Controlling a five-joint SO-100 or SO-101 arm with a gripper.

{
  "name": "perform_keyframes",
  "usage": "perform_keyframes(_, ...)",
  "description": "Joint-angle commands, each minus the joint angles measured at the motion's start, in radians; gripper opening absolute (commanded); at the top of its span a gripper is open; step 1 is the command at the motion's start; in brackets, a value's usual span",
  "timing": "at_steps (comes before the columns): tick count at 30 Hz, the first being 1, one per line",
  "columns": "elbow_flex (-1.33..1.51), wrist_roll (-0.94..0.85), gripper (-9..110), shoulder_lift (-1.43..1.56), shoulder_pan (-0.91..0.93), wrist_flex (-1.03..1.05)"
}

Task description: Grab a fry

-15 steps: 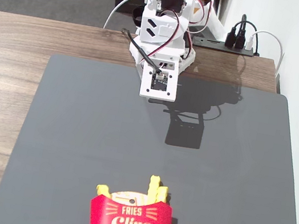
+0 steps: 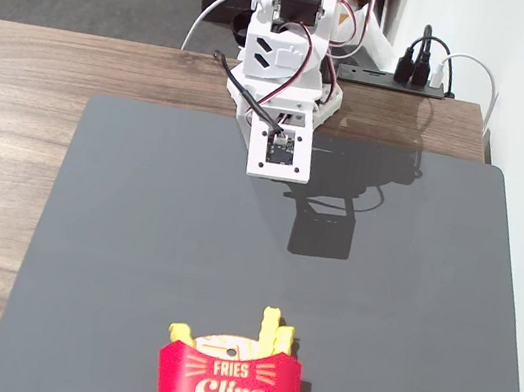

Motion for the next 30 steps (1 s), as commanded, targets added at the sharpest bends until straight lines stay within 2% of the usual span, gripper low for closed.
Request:
perform_keyframes(1, -0.064, -0.008, 0, -0.069, 0.011, -0.025)
perform_keyframes(9, -0.298, -0.017, 1, -0.249, 0.066, 0.029)
perform_keyframes(13, -0.434, -0.089, 1, -0.316, 0.146, 0.061)
perform_keyframes(21, -0.626, -0.281, 21, -0.480, 0.313, 0.005)
perform_keyframes(25, -0.707, -0.310, 26, -0.604, 0.341, -0.041)
perform_keyframes(30, -0.818, -0.308, 26, -0.798, 0.351, -0.141)
